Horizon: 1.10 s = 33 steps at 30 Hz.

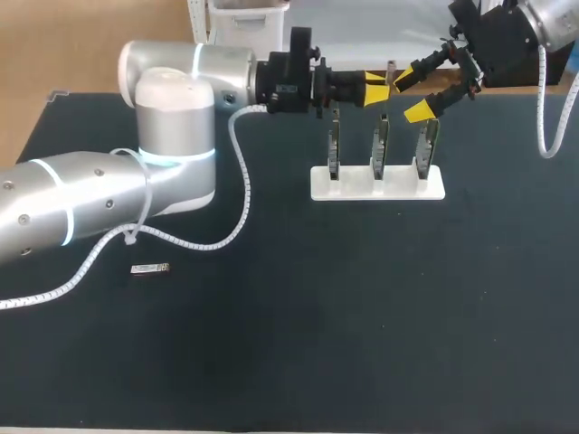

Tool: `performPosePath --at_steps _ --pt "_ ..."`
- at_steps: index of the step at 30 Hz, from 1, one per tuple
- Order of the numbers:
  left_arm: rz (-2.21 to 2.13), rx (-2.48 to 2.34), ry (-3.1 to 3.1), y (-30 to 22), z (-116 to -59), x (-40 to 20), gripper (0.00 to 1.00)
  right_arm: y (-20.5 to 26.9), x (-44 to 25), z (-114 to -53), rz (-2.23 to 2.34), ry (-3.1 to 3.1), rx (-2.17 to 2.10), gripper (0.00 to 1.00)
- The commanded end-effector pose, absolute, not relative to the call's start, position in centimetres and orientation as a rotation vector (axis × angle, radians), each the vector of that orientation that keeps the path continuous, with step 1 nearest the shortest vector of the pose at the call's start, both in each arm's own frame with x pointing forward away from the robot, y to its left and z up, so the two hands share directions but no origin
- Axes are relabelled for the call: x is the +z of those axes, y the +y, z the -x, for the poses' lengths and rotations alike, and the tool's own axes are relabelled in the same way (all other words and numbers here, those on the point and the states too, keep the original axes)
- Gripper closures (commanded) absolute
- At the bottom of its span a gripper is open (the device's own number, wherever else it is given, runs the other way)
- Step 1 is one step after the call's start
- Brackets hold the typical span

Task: Pick up the optical module with the left hand, and insert it into the network port with the right hand.

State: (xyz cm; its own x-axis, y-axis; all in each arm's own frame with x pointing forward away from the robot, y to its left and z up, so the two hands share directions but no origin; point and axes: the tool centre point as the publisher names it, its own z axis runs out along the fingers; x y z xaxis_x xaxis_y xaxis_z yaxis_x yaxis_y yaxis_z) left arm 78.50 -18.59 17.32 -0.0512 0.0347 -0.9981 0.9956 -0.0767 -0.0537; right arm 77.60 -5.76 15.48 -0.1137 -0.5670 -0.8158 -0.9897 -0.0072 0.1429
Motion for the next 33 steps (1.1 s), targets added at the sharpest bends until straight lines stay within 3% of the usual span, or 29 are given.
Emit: performPosePath --at_steps 1,33 --pt "-1.259 -1.294 1.237 -18.9 -78.2 17.2 1.00 -5.8 15.5 -77.4 1.612 1.729 0.997 0.00" --pt "-1.267 -1.316 1.252 -18.6 -77.9 16.1 1.00 -5.8 15.5 -77.4 1.612 1.729 0.997 0.00"
